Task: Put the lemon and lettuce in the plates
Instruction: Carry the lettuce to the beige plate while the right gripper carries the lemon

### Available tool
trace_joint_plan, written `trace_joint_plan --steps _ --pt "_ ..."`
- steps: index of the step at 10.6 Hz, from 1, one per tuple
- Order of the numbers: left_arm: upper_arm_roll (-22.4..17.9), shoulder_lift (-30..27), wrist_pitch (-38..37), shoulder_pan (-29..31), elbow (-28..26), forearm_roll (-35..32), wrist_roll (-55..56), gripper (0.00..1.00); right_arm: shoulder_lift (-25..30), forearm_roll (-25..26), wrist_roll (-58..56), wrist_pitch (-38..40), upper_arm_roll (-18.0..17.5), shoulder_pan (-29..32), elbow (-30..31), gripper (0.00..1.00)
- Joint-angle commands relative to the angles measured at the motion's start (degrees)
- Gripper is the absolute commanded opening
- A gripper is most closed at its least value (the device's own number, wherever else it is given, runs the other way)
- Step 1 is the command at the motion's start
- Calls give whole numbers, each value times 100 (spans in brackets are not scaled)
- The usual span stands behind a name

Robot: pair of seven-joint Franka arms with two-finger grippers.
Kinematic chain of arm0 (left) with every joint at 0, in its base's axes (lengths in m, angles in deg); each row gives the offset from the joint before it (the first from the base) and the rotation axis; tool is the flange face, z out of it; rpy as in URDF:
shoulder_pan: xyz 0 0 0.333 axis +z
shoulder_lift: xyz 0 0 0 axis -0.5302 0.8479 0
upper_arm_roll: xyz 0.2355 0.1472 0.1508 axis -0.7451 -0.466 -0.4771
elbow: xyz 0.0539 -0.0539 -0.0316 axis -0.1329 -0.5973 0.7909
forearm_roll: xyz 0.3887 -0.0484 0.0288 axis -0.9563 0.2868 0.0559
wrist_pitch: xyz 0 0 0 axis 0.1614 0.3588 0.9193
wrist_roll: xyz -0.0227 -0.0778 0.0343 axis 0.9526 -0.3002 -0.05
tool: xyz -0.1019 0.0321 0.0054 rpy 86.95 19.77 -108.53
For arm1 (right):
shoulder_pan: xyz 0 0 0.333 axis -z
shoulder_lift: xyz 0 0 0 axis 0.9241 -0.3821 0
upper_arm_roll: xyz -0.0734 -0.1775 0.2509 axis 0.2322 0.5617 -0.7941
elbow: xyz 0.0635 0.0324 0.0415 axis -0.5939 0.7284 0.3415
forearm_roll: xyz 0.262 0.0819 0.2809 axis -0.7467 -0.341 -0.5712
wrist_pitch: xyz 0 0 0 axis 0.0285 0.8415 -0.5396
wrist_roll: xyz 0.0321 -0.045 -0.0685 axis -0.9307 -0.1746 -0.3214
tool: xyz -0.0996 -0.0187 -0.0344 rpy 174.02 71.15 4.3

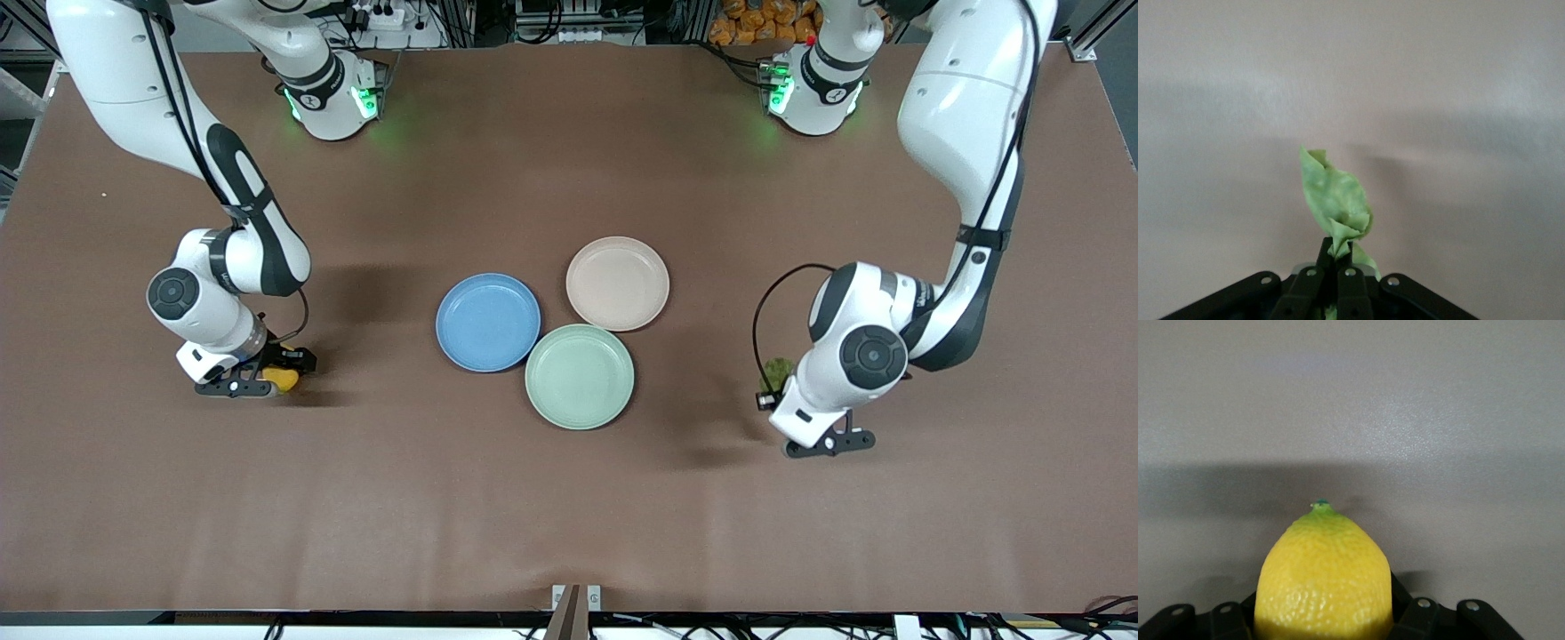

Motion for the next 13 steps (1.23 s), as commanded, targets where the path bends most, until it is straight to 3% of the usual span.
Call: trace_joint_plan --steps 1,5,7,11,13 --pt "579 -867 14 592 -1080 76 -75 0 43 -95 12 516 -54 -51 -226 23" --pt "1354 -1484 23 1315 -1890 85 -23 0 192 -95 187 1264 -299 -51 -639 23" --pt "1547 -1494 23 1298 -1936 94 204 0 192 -95 267 1572 -501 -51 -877 23" --pt "2372 -1398 58 1210 -1909 94 1599 0 210 -95 1124 1828 -1195 -68 -1106 24" --pt "2454 -1336 189 843 -1892 94 2146 0 210 -95 1802 1828 -1364 -339 -1211 24"
